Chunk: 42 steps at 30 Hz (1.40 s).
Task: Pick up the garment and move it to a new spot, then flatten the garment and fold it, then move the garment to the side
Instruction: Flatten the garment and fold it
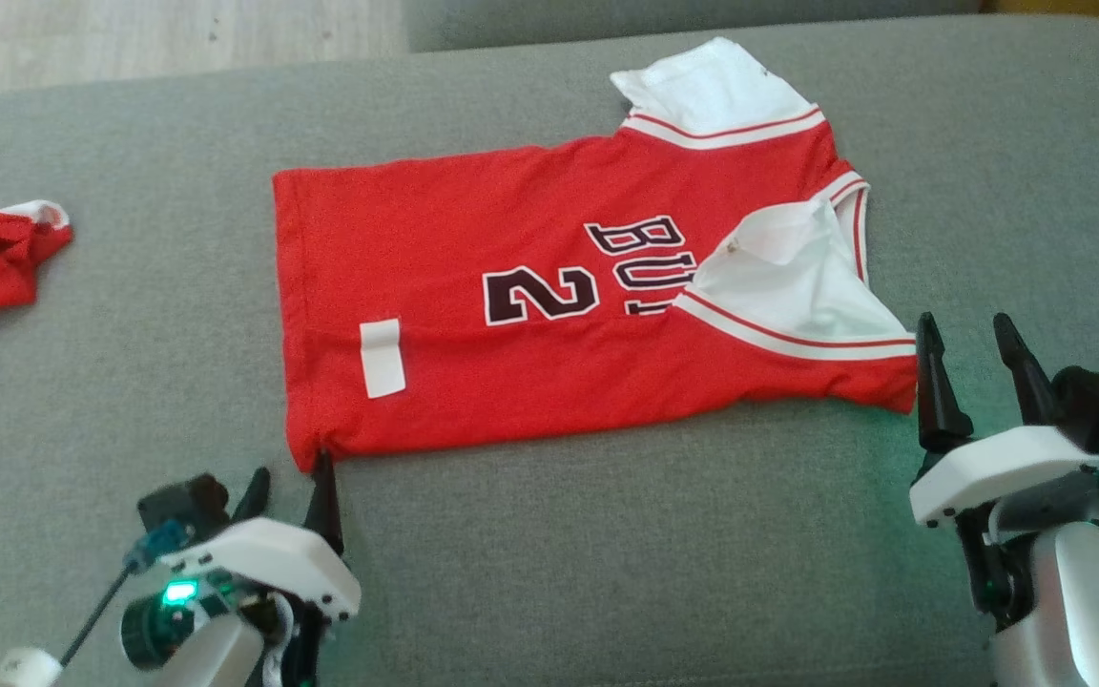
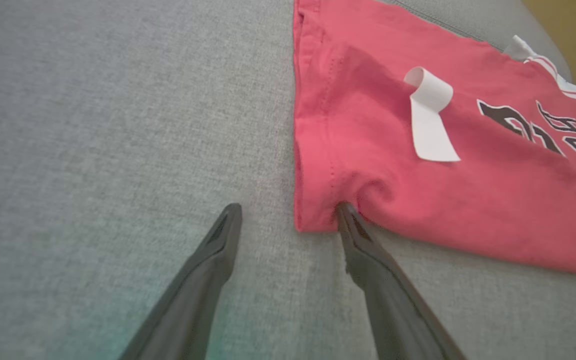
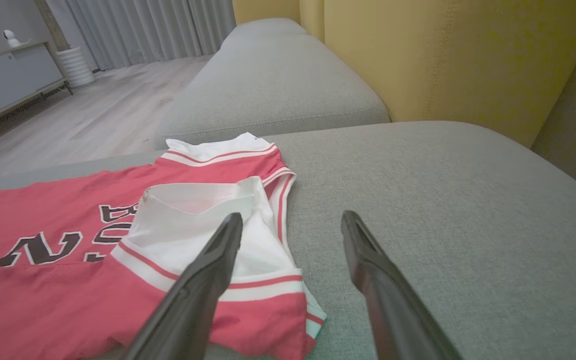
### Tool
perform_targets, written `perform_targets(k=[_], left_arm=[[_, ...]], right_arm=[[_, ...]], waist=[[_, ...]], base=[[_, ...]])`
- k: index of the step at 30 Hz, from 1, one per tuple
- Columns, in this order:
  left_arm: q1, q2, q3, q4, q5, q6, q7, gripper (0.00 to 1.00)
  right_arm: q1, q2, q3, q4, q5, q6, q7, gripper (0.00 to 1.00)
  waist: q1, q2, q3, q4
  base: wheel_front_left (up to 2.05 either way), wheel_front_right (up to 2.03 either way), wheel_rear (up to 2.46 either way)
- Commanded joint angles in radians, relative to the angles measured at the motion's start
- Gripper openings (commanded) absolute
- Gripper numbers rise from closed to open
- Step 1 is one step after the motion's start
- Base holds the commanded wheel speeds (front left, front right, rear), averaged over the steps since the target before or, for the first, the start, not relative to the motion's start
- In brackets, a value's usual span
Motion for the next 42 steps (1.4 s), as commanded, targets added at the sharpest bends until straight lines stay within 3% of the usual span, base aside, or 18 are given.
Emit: perform_targets(k=[1, 5, 7, 10, 11, 21, 22, 23, 24, 25, 27, 35, 42], left_arm=[[-0.06, 0.019, 0.049, -0.014, -0.004, 0.005, 0.001, 1.0], [-0.077, 0.008, 0.047, 0.01, -0.017, -0.004, 0.017, 1.0], [-0.083, 0.003, 0.042, 0.015, -0.019, -0.013, 0.019, 0.68], [-0.092, -0.002, 0.037, 0.014, -0.017, -0.029, 0.009, 0.06], [-0.094, -0.002, 0.035, 0.013, -0.014, -0.034, 0.002, 0.0], [-0.099, 0.003, 0.032, -0.015, 0.005, -0.055, -0.055, 0.0], [-0.097, 0.004, 0.032, -0.019, 0.006, -0.055, -0.058, 0.0], [-0.094, 0.005, 0.03, -0.024, 0.007, -0.057, -0.061, 0.0], [-0.091, 0.006, 0.029, -0.028, 0.008, -0.058, -0.062, 0.0], [-0.091, 0.006, 0.029, -0.028, 0.008, -0.058, -0.062, 0.0], [-0.085, 0.008, 0.026, -0.039, 0.01, -0.06, -0.068, 0.0], [-0.045, 0.041, 0.019, -0.105, 0.02, -0.06, -0.075, 0.0], [0.057, 0.096, 0.0, -0.19, 0.018, -0.072, -0.065, 0.0]], right_arm=[[-0.016, -0.005, 0.023, -0.043, 0.002, 0.007, 0.01, 1.0], [-0.018, -0.005, 0.015, -0.039, 0.001, 0.007, 0.039, 1.0], [-0.021, -0.005, 0.011, -0.024, 0.0, 0.007, 0.048, 1.0], [-0.03, -0.005, 0.008, 0.012, 0.003, 0.007, 0.062, 1.0], [-0.033, -0.005, 0.006, 0.029, 0.007, 0.007, 0.07, 1.0], [-0.112, -0.005, -0.013, 0.236, 0.057, 0.007, 0.093, 1.0], [-0.122, -0.005, -0.01, 0.258, 0.067, 0.007, 0.091, 0.88], [-0.131, -0.005, -0.006, 0.279, 0.076, 0.007, 0.088, 0.55], [-0.141, -0.005, -0.002, 0.298, 0.087, 0.007, 0.082, 0.38], [-0.141, -0.005, -0.002, 0.298, 0.087, 0.007, 0.082, 0.38], [-0.159, -0.005, 0.004, 0.331, 0.1, 0.007, 0.068, 0.0], [-0.197, -0.005, -0.033, 0.344, 0.104, 0.007, -0.002, 0.0], [-0.092, -0.005, -0.079, 0.188, 0.081, 0.007, 0.049, 0.0]], waist=[[0.0, 0.0, 0.016, -0.012], [0.0, 0.0, 0.031, -0.017], [0.0, 0.0, 0.036, -0.015], [0.0, 0.0, 0.041, -0.01], [0.0, 0.0, 0.042, -0.007], [0.0, 0.0, 0.038, 0.023], [0.0, 0.0, 0.036, 0.025], [0.0, 0.0, 0.034, 0.027], [0.0, 0.0, 0.032, 0.029], [0.0, 0.0, 0.032, 0.029], [0.0, 0.0, 0.027, 0.034], [0.0, 0.0, -0.011, 0.034], [0.0, 0.0, -0.061, 0.027]], base=[[0.0, 0.0, 0.0], [0.0, 0.0, 0.0], [0.0, 0.0, 0.0], [0.0, 0.0, 0.0], [0.0, 0.0, 0.0], [0.0, 0.0, 0.0], [0.0, 0.0, 0.0], [0.0, 0.0, 0.0], [0.0, 0.0, 0.0], [0.0, 0.0, 0.0], [0.0, 0.0, 0.0], [0.0, 0.0, 0.0], [0.0, 0.0, 0.0]])
